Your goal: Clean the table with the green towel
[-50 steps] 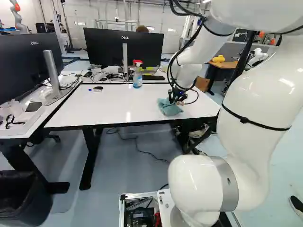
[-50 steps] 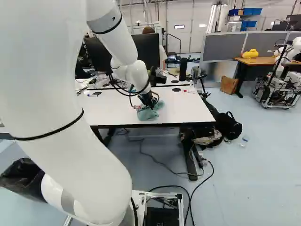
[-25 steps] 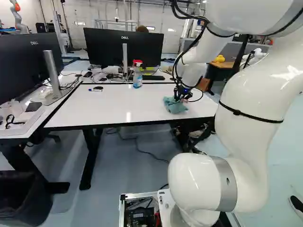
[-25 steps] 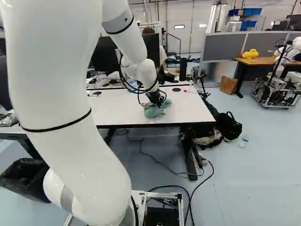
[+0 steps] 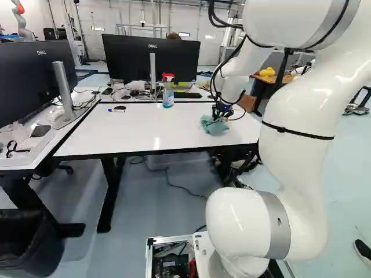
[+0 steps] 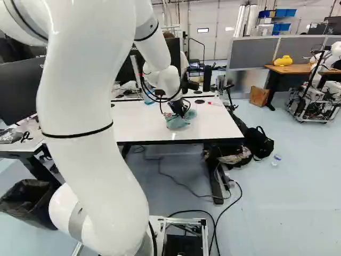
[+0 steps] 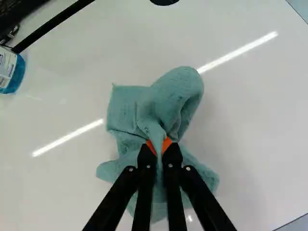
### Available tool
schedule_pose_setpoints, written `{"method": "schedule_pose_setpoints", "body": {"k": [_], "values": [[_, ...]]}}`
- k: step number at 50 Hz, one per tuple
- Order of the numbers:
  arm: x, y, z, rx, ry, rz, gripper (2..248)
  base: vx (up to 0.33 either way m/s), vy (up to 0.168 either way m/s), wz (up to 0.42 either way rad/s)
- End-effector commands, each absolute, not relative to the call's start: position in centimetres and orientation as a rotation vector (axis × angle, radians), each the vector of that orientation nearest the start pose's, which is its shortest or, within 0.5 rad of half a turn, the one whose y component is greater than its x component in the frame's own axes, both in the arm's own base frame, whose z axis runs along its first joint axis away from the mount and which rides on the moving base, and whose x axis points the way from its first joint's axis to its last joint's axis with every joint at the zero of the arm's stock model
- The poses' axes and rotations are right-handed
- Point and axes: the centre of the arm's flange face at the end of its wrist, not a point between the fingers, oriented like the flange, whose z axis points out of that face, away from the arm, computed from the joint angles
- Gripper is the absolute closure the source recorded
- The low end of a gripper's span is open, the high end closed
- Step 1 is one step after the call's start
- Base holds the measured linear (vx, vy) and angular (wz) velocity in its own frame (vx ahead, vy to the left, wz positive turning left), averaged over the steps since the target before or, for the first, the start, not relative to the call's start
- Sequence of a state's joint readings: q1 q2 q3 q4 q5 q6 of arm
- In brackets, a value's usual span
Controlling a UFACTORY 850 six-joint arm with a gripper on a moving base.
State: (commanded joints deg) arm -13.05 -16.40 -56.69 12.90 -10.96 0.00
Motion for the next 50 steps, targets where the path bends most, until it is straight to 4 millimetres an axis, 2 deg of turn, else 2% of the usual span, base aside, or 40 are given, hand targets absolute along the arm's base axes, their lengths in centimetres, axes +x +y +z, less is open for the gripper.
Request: {"method": "schedule_pose_setpoints", "body": {"k": [11, 23, 35, 50], "values": [[54.4, -10.5, 43.2, -2.928, 0.604, -0.797, 220, 0.0, 0.0, 0.0], [55.0, -8.4, 43.2, -2.93, 0.546, -0.795, 220, 0.0, 0.0, 0.0], [54.8, -6.3, 43.2, -2.932, 0.489, -0.787, 220, 0.0, 0.0, 0.0], [53.4, -3.8, 43.2, -2.935, 0.425, -0.77, 220, 0.0, 0.0, 0.0]]}}
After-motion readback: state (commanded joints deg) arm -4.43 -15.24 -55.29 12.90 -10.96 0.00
